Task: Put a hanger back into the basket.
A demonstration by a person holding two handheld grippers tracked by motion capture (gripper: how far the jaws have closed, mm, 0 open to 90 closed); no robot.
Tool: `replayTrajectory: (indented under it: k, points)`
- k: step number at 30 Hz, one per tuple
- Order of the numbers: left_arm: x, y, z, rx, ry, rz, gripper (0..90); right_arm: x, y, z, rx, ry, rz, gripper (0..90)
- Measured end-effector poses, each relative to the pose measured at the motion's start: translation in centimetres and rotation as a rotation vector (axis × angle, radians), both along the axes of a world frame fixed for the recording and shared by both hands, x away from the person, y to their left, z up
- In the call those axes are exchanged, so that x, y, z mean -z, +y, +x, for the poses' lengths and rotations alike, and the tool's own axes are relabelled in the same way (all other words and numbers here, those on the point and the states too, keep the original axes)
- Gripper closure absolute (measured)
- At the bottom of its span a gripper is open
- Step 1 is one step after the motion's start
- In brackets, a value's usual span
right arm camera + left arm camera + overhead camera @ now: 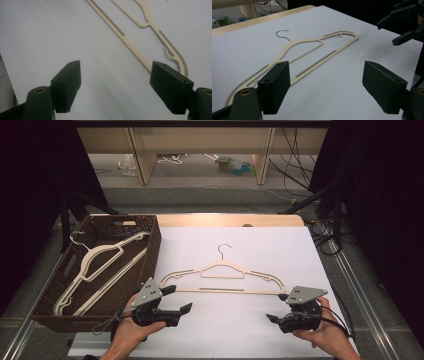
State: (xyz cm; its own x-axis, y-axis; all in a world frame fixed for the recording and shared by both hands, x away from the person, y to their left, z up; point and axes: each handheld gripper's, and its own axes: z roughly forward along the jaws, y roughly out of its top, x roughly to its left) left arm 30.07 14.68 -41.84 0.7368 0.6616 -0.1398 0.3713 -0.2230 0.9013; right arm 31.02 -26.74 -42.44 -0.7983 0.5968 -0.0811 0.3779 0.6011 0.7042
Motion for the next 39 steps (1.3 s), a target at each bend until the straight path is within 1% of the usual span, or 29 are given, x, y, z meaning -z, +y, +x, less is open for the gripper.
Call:
replayTrajectory:
  k: [1, 3, 5, 6, 8, 9, 10, 11, 14, 18, 20, 21, 22, 23, 24, 25, 26, 27, 28, 29, 31, 32, 33, 34, 35, 36, 37, 38, 39]
  points:
    - [0.1, 0.1, 0.0, -0.003, -0.005, 0.009, 22.2, 0.0, 0.0, 0.0, 0.007, 0.005, -0.002, 26.1]
    - [0.2, 0.0, -0.1, -0.008, -0.015, 0.006, 22.1, -0.1, 0.1, 0.1, 0.005, -0.002, -0.003, 24.6]
    - [0.4, 0.0, -0.2, -0.009, -0.012, 0.003, 21.4, -0.1, 0.3, 0.3, 0.008, -0.005, -0.002, 24.5]
    - [0.5, 0.0, -0.2, -0.006, -0.011, 0.002, 21.3, -0.1, 0.3, 0.5, 0.007, -0.012, -0.004, 24.5]
    - [0.6, 0.0, -0.3, -0.006, -0.02, 0.014, 21.4, -0.2, 0.5, 0.9, 0.014, -0.009, -0.008, 24.5]
    - [0.7, -0.1, -0.3, -0.001, -0.022, 0.022, 21.4, -0.2, 0.5, 1.2, 0.011, -0.016, -0.014, 24.5]
    - [0.8, -0.2, -0.3, 0.009, -0.017, 0.017, 21.4, -0.2, 0.6, 1.6, 0.021, -0.017, -0.012, 24.5]
    - [0.8, -0.2, -0.4, 0.01, -0.019, 0.022, 21.4, -0.2, 0.6, 1.9, 0.02, -0.016, -0.015, 24.5]
    - [0.9, -0.4, -0.4, 0.008, -0.02, 0.02, 21.4, -0.2, 0.8, 3.1, 0.034, -0.018, -0.023, 24.5]
    - [1.1, -0.4, -0.4, 0.015, -0.008, 0.026, 21.4, -0.3, 1.1, 5.5, 0.064, -0.009, -0.025, 24.5]
    - [1.1, -0.5, -0.3, 0.021, 0.002, 0.013, 21.4, -0.2, 1.4, 6.8, 0.073, 0.001, -0.025, 24.7]
    - [1.1, -0.5, -0.3, 0.021, -0.005, 0.017, 21.4, -0.1, 1.6, 7.4, 0.079, 0.007, -0.031, 24.6]
    - [1.0, -0.5, -0.2, 0.022, -0.007, 0.021, 21.4, 0.0, 1.8, 8.1, 0.085, -0.001, -0.027, 24.6]
    - [1.0, -0.5, -0.1, 0.033, -0.018, 0.026, 21.4, 0.1, 2.1, 8.7, 0.093, -0.008, -0.026, 24.7]
    - [0.9, -0.5, -0.1, 0.032, -0.016, 0.026, 21.4, 0.2, 2.2, 9.3, 0.091, -0.007, -0.025, 24.8]
    - [0.9, -0.5, -0.1, 0.031, -0.016, 0.027, 21.4, 0.2, 2.4, 9.9, 0.091, 0.006, -0.04, 24.8]
    - [1.0, -0.6, -0.1, 0.029, -0.013, 0.025, 21.4, 0.3, 2.6, 10.4, 0.093, 0.003, -0.05, 24.9]
    - [1.0, -0.5, -0.1, 0.027, -0.011, 0.026, 21.4, 0.5, 2.8, 10.8, 0.096, 0.003, -0.049, 25.3]
    - [1.0, -0.5, 0.0, 0.027, -0.014, 0.024, 21.4, 0.6, 3.0, 11.3, 0.096, 0.018, -0.048, 25.9]
    - [1.0, -0.5, 0.0, 0.027, -0.013, 0.021, 21.4, 0.6, 3.2, 11.7, 0.094, 0.04, -0.06, 25.9]
    - [0.9, -0.6, 0.0, 0.028, -0.011, 0.02, 21.3, 1.0, 3.4, 12.4, 0.092, 0.031, -0.077, 26.2]
    - [1.0, -0.6, 0.0, 0.031, -0.013, 0.026, 21.3, 1.2, 3.5, 12.6, 0.098, 0.029, -0.074, 26.5]
    - [1.1, -0.7, 0.0, 0.029, 0.001, 0.015, 21.3, 1.3, 3.5, 12.8, 0.089, 0.042, -0.085, 26.9]
    - [1.1, -0.6, 0.0, 0.038, 0.001, 0.017, 21.1, 1.6, 3.6, 13.1, 0.095, 0.038, -0.084, 26.9]
    - [1.0, -0.6, 0.1, 0.044, -0.008, 0.025, 20.9, 1.7, 3.7, 13.1, 0.1, 0.05, -0.087, 27.2]
    - [1.0, -0.6, 0.1, 0.047, -0.009, 0.022, 20.6, 1.8, 3.7, 13.3, 0.095, 0.046, -0.094, 27.7]
    - [1.0, -0.7, 0.1, 0.047, -0.008, 0.021, 20.5, 1.8, 3.7, 13.5, 0.076, 0.064, -0.104, 27.8]
    - [1.0, -0.7, 0.0, 0.044, -0.01, 0.024, 20.5, 1.7, 3.9, 13.4, 0.086, 0.09, -0.102, 28.1]
    - [1.0, -0.7, 0.0, 0.044, -0.009, 0.023, 20.5, 1.9, 4.0, 13.5, 0.08, 0.073, -0.1, 28.3]
